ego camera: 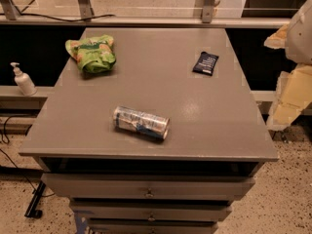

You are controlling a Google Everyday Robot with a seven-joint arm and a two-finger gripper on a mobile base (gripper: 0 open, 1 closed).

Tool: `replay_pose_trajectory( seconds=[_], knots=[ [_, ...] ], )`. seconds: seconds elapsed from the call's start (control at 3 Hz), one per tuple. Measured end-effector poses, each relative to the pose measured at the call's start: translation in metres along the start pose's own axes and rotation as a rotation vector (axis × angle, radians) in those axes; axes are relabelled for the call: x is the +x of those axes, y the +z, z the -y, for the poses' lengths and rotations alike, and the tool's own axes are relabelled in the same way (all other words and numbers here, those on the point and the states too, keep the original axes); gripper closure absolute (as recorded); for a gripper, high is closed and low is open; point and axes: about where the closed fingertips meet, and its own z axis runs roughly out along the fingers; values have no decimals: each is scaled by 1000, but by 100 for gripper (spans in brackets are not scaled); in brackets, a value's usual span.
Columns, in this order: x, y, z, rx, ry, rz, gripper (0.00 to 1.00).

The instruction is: Move rxbar blueberry near redbull can

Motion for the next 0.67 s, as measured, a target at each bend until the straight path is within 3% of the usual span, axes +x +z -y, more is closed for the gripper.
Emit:
replay_pose_trajectory(
  seconds=[0.33, 0.67],
  knots=[
    [0, 0, 0, 0, 0, 0, 0],
    [-12, 2, 6, 21, -56, 19, 0]
  ],
)
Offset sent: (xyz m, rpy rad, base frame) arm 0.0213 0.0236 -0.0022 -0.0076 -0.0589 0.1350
